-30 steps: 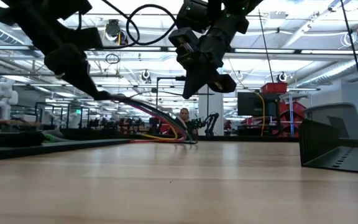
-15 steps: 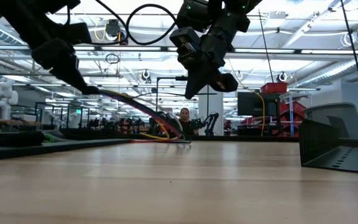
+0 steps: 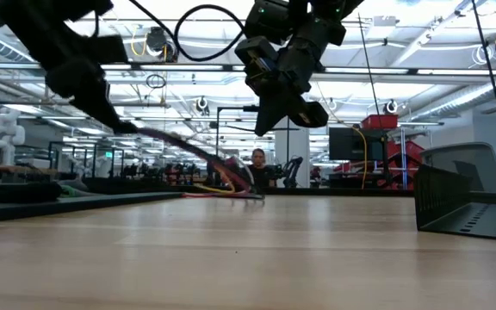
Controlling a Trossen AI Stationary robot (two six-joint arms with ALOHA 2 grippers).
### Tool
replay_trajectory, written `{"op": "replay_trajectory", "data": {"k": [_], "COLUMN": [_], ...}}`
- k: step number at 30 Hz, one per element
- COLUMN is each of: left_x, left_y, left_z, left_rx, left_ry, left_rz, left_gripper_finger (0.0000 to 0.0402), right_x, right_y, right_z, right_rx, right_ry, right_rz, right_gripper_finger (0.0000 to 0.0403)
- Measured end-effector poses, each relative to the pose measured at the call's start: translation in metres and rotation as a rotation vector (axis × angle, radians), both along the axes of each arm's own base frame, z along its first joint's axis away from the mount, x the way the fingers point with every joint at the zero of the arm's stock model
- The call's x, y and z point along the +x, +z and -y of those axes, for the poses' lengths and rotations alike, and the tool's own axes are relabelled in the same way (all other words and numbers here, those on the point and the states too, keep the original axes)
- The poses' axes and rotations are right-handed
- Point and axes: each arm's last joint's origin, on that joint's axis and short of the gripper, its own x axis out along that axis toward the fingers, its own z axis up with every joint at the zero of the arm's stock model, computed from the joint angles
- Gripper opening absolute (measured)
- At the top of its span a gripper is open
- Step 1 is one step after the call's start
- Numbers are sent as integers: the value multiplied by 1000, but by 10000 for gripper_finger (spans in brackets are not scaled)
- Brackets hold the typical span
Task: Ziptie cables
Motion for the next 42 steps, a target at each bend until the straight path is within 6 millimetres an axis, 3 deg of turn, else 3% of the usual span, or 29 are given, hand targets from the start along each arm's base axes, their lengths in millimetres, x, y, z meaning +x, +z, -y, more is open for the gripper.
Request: {"op": "replay_trajectory", "data": {"k": [5, 13, 18, 25, 29, 42], "left_x": [8, 10, 10, 25, 36, 83], "left_y": [-9, -10, -11, -3, -5, -55], "left_z": [1, 1, 1, 2, 2, 13], "left_rx": [-24, -19, -29, -56, -69, -249], "left_ry": [-18, -23, -23, -48, -56, -52], "left_rz": [-52, -53, -61, 100, 146, 118], "left_gripper_finger": [35, 165, 213, 223, 223, 224], "right_x": [0, 2, 2, 14, 14, 16], "right_y": [0, 1, 1, 9, 9, 10], "right_z": [0, 0, 0, 1, 1, 7], "right_rx": [0, -4, -7, -3, -3, -49], "right_ry": [0, 2, 8, 54, 54, 36], "right_rz": [1, 21, 23, 183, 185, 213], "right_gripper_finger": [0, 0, 0, 0, 0, 10]}}
